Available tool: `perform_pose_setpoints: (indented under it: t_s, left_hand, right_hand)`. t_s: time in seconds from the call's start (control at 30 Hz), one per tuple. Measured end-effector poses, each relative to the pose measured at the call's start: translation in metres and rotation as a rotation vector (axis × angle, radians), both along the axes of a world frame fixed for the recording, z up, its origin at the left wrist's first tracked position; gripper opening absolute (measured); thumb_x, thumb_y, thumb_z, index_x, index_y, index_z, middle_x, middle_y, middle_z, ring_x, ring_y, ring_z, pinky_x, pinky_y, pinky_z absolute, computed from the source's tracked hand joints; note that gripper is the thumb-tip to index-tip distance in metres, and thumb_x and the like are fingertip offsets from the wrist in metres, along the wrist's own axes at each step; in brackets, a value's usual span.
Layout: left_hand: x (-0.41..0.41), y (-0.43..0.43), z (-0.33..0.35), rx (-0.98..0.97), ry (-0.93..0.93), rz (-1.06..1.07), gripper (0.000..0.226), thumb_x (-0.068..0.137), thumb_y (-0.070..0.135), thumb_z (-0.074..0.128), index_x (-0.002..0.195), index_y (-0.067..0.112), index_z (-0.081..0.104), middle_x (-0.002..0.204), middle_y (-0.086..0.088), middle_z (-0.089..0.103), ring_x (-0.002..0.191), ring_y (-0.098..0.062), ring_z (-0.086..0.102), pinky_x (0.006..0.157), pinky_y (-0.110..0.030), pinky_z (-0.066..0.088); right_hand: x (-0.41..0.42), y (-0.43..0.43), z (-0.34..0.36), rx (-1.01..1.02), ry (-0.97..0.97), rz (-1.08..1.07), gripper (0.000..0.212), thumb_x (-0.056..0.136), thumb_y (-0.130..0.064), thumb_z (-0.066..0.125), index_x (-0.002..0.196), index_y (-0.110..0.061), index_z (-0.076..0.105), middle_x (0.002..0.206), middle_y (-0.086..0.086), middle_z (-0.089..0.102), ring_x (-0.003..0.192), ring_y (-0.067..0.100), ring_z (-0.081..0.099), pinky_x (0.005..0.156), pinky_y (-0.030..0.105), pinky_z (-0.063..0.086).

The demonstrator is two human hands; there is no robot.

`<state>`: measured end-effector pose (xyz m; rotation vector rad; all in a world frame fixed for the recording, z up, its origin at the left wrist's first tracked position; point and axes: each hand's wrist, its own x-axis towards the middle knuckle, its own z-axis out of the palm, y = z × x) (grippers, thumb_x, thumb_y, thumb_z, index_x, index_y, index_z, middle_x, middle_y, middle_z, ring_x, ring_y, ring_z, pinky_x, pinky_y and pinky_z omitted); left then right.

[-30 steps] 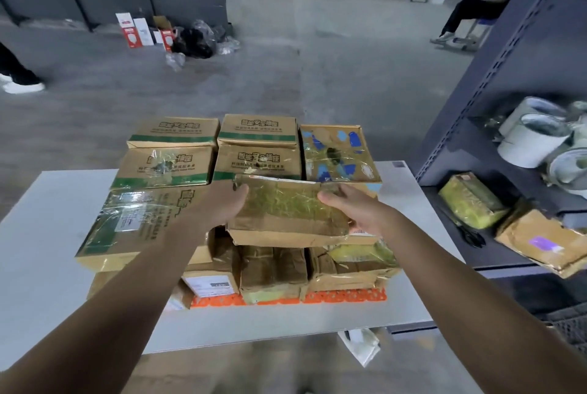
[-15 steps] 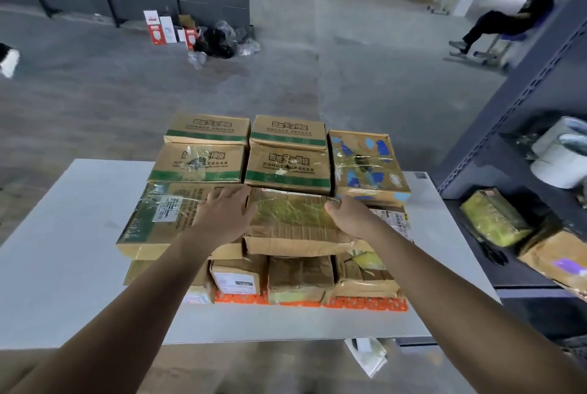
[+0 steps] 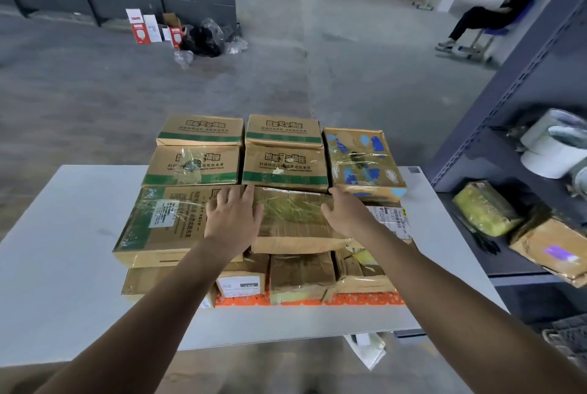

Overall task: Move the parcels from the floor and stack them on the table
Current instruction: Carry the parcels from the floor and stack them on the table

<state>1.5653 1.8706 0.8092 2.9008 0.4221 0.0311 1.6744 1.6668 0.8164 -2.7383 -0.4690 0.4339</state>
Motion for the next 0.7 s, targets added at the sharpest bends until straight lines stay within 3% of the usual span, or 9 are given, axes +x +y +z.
perform_pose_setpoints:
  t_s: [0.2,0.3,0.4,0.5,0.6,0.7]
  left_hand:
    - [0.009,-0.018,0.008,0.079,-0.115,-0.177,0.048,0.097,0.042,0.037,0.14,0.019,0.039,0.144,-0.008,0.039,0.138,-0.027,0.03,0.112,-0.046,0.029]
    - [0.022,-0.045,0.011,0.099,-0.113,-0.291,0.049,0.096,0.043,0.038,0.139,0.02,0.04,0.146,-0.008,0.038,0.14,-0.027,0.026,0.115,-0.048,0.025]
    - [0.033,-0.076,0.009,0.079,-0.074,-0.398,0.057,0.095,0.05,0.039,0.143,0.02,0.035,0.151,-0.008,0.03,0.144,-0.028,0.017,0.118,-0.048,0.017]
    - [0.043,-0.101,0.003,0.065,-0.023,-0.472,0.07,0.087,0.062,0.045,0.144,0.025,0.031,0.153,-0.007,0.024,0.145,-0.029,0.01,0.118,-0.051,0.013]
    - [0.05,-0.111,-0.008,0.098,0.065,-0.488,0.081,0.08,0.068,0.051,0.145,0.027,0.026,0.155,-0.006,0.016,0.146,-0.03,0.002,0.117,-0.055,0.008]
    - [0.05,-0.112,-0.02,0.201,0.097,-0.494,0.082,0.084,0.062,0.052,0.149,0.028,0.015,0.157,-0.008,0.008,0.147,-0.03,-0.001,0.118,-0.055,0.004]
  right_hand:
    - [-0.001,-0.008,-0.003,0.078,-0.083,-0.021,0.045,0.1,-0.027,0.043,0.143,-0.011,0.041,0.142,0.009,0.046,0.121,0.024,0.052,0.094,0.036,0.046]
    - [-0.003,-0.02,-0.001,0.064,-0.194,-0.014,0.035,0.1,-0.022,0.045,0.133,-0.013,0.049,0.129,0.006,0.053,0.11,0.022,0.055,0.084,0.033,0.047]
    - [0.0,-0.045,0.0,-0.024,-0.253,-0.008,0.034,0.097,-0.017,0.048,0.131,-0.013,0.051,0.132,0.005,0.049,0.118,0.024,0.049,0.09,0.036,0.045]
    - [0.008,-0.08,-0.006,-0.072,-0.207,0.011,0.04,0.094,-0.034,0.055,0.131,-0.018,0.051,0.137,0.003,0.046,0.127,0.024,0.041,0.099,0.038,0.04]
    - [0.014,-0.108,-0.012,-0.136,-0.083,0.124,0.059,0.081,-0.054,0.067,0.13,-0.023,0.051,0.149,-0.001,0.034,0.139,0.022,0.028,0.106,0.045,0.036]
    - [0.019,-0.121,-0.019,-0.242,-0.059,0.191,0.061,0.074,-0.042,0.077,0.125,-0.028,0.048,0.15,-0.004,0.029,0.141,0.022,0.022,0.105,0.049,0.035]
